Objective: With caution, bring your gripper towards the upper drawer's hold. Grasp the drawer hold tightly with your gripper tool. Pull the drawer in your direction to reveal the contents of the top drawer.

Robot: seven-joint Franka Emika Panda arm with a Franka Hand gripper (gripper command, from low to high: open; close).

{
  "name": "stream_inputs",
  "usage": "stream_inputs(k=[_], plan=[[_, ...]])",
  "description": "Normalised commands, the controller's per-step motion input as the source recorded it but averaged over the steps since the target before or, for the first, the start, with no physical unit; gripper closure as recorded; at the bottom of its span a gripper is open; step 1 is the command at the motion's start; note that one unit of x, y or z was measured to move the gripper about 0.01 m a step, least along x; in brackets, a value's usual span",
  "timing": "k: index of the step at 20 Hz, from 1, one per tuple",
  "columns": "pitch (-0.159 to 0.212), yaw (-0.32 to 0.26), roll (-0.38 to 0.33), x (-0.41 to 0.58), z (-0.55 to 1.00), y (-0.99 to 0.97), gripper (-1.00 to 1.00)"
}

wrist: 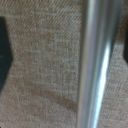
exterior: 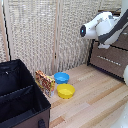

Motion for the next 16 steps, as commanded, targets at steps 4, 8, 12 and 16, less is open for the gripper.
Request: stream_inputs(k=[4, 8, 12, 16], plan=[[0.000, -0.033, 0.000, -0.003, 0.00, -0.24, 1.00], [0.000, -0.079, 0.000, 0.000, 0.00, -0.08, 1.00], [0.018, -0.114, 0.014, 0.011, -0.08, 0.36, 1.00], [0.038, -0.158, 0.004, 0.085, -0.36, 0.71, 1.00]])
